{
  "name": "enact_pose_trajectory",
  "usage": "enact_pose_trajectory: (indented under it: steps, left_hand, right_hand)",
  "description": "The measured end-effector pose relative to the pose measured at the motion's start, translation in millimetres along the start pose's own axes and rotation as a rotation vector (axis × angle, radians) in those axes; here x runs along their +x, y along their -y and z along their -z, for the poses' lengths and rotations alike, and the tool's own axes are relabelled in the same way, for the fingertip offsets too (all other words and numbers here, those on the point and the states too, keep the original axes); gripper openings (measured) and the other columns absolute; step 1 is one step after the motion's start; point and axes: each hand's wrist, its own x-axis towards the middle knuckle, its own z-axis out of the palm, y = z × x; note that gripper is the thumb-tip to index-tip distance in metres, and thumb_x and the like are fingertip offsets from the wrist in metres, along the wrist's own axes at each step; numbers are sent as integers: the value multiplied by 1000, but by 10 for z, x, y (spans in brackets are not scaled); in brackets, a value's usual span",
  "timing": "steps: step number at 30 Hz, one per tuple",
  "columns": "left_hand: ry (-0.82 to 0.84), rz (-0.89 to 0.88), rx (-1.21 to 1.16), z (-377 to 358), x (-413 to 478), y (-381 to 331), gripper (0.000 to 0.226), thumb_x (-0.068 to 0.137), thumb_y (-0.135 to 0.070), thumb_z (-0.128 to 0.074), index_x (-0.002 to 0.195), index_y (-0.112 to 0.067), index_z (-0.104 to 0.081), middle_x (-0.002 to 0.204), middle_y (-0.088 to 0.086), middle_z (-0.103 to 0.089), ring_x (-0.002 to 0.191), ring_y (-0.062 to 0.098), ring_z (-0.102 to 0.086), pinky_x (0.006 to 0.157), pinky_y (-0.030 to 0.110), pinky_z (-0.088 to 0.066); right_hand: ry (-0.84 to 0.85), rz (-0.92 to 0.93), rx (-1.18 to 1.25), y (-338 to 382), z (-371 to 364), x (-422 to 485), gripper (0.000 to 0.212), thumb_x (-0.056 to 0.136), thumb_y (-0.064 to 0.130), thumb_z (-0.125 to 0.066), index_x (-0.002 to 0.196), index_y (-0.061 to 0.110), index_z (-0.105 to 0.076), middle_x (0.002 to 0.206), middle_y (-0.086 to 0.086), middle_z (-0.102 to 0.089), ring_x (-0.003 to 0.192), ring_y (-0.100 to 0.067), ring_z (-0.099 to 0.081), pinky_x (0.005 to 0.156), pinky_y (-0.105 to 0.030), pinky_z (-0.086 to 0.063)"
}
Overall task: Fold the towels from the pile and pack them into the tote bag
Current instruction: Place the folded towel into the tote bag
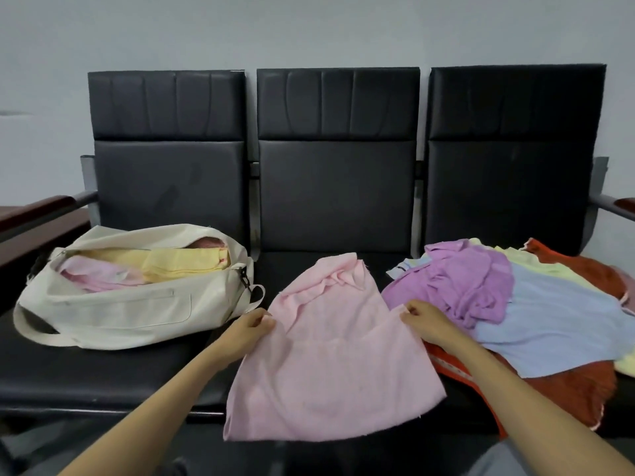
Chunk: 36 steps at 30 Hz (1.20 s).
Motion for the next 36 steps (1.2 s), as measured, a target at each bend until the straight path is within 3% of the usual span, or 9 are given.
enact_pose_trajectory:
  steps: [5,8,11,14,19,24,27,30,36]
  left_hand:
    - [41,-57,117,-165,120,6,27,100,-35,-42,80,-18,-46,78,-6,-53,72,9,-48,69,27,-39]
    - [129,-120,344,-223,164,64,24,100,-36,-39,83,-19,-44,81,-5,-59,75,12,-51,73,30,-42]
    - [206,-268,544,-275,202,83,20,101,-35,-34,99,-23,-50,116,-10,-62,104,15,-56,91,31,-40]
    - [117,-312,896,-328,232,121,58,92,-49,-10,122,-21,-51,124,-4,-58,121,15,-47,101,29,-27]
    - [-112,-87,1135,-190,265,232,31,102,-31,-29,119,-18,-51,122,-3,-59,120,20,-44,102,33,-27]
    - [-160,37,929,-28,272,319,26,97,-28,-44,109,-11,-60,117,6,-59,109,26,-54,82,32,-40]
    - [-242,90,629,20,255,291,15,90,-21,-60,87,-6,-61,94,10,-61,85,27,-55,67,31,-37]
    - [-299,149,349,75,252,254,17,84,-14,-69,75,-8,-56,81,6,-57,78,23,-50,61,29,-32]
    - [-275,277,-239,201,228,248,20,83,-1,-69,72,-7,-54,76,7,-56,80,24,-51,66,27,-41]
  right_hand:
    - [68,28,-81,-16,-153,41,12,87,27,-64,88,18,-56,90,3,-58,86,-18,-54,65,-26,-37]
    - [-11,44,-116,4,-237,111,17,83,22,-68,84,18,-53,104,-5,-58,88,-19,-52,65,-26,-37]
    - [38,28,-211,44,-279,141,16,85,18,-64,80,20,-49,104,-3,-53,88,-19,-51,66,-25,-40]
    - [82,13,-348,52,-314,134,10,88,19,-59,89,21,-49,110,-1,-50,88,-18,-49,63,-25,-36]
    - [109,-6,-358,64,-339,131,11,89,13,-55,88,21,-47,113,-3,-56,89,-20,-51,69,-27,-39]
    - [101,-15,-259,72,-298,122,13,90,6,-49,87,19,-47,100,-2,-56,89,-19,-50,63,-24,-36]
    - [95,-46,-17,99,-241,128,16,85,2,-52,80,17,-53,92,-2,-58,88,-20,-52,59,-19,-37]
    - [180,-102,257,119,-142,97,20,82,-5,-57,83,13,-64,89,-8,-62,76,-18,-56,60,-21,-45]
    - [508,-233,536,32,21,98,36,87,-10,-55,106,16,-71,113,-14,-68,95,-28,-66,87,-37,-54]
